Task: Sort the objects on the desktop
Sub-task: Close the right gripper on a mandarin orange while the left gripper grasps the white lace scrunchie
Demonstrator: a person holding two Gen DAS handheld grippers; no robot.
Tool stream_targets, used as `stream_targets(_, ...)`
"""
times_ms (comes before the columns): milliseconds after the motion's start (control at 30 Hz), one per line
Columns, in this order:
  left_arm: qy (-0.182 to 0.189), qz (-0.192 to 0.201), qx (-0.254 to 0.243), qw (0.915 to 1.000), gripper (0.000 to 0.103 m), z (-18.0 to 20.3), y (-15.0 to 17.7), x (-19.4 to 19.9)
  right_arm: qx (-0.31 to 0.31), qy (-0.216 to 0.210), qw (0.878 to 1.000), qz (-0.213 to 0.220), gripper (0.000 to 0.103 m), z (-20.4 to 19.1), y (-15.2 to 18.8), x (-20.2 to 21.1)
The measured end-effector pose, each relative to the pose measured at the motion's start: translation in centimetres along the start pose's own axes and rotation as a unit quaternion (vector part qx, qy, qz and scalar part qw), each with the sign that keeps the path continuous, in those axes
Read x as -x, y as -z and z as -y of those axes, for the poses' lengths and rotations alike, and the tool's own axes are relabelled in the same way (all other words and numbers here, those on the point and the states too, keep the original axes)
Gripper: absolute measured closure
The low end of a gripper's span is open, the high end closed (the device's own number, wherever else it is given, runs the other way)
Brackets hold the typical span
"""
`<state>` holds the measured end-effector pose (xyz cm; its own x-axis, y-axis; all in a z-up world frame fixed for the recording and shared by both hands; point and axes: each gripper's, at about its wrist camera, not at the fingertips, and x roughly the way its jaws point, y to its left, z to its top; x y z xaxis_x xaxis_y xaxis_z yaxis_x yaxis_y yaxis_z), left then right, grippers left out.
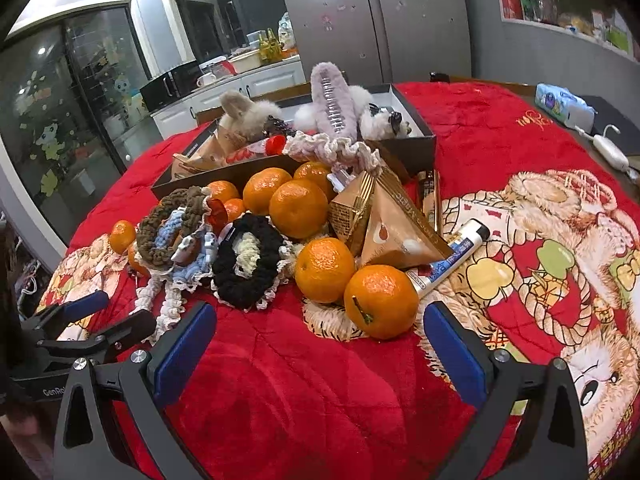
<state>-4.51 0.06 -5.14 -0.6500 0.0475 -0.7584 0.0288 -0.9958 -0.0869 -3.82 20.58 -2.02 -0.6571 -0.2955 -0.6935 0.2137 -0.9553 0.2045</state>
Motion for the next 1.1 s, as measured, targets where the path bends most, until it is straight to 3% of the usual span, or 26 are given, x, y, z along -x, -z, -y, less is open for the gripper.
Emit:
stream_targets(267,-0.004,-0.022,-0.007,0.9997,0.000,0.5,-0.4,-1.2,-0.018,0.004,0.999,-0.032,0.004,0.9,-0.3,-1.4)
stream_targets(433,-0.022,-0.030,-0.024,0.9990,0.000,1.1,-0.4,-1.6,-0.024,-0.002,0.999,-0.029,0.005,1.1,-0.3,-1.4)
stream_targets(633,-0.021,-0.031,-0.025,0.9990,0.000,1.4,-0.5,-1.7,-0.031,-0.004,0.999,-0.025,0.010,1.5,-0.3,-1.3)
stream_targets(900,-0.009,-0.028,-0.024,0.9993,0.000,1.2,-0.2,-1.3,-0.028,-0.001,0.999,-0.027,0.010,1.3,-0.2,-1.1)
stream_targets(1100,0.003,-0.016,-0.036,0.9992,0.020,1.5,-0.1,-0.7,-0.025,0.000,0.999,-0.028,0.010,1.1,-0.2,-1.1)
